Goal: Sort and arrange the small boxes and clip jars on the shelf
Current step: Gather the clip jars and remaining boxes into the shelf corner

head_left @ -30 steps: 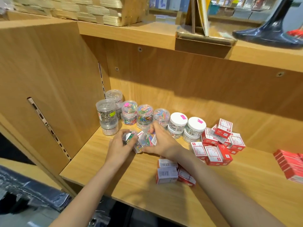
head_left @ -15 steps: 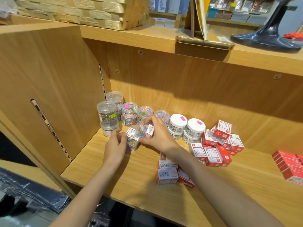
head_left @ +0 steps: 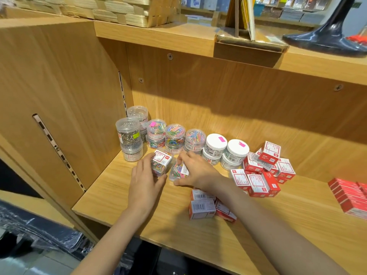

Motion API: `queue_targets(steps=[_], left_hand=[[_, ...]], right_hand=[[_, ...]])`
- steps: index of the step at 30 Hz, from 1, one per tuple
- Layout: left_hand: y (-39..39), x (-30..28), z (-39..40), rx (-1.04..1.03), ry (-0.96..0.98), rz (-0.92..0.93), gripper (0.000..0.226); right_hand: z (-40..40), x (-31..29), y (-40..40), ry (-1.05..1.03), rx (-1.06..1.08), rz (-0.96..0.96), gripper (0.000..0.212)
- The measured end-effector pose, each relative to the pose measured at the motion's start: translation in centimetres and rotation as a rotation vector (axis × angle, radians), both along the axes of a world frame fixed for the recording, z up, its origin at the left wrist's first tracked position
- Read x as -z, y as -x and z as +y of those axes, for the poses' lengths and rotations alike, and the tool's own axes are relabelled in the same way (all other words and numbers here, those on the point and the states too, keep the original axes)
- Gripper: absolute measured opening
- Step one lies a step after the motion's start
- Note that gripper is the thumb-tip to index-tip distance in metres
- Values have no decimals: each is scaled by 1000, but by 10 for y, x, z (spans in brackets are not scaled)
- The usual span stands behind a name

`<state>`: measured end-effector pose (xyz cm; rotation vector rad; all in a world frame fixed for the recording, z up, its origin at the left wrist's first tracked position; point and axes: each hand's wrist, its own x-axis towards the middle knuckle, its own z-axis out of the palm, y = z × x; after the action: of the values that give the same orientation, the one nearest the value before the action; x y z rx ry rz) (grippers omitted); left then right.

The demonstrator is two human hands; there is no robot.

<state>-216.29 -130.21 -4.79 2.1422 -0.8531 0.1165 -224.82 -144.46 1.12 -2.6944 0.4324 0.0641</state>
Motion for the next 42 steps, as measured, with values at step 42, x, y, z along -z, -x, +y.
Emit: queue_targets(steps=[42], left_hand=[[-21, -4, -2, -112, 110, -48, 49]], right_hand=[[10, 8, -25, 53, 16, -194, 53]])
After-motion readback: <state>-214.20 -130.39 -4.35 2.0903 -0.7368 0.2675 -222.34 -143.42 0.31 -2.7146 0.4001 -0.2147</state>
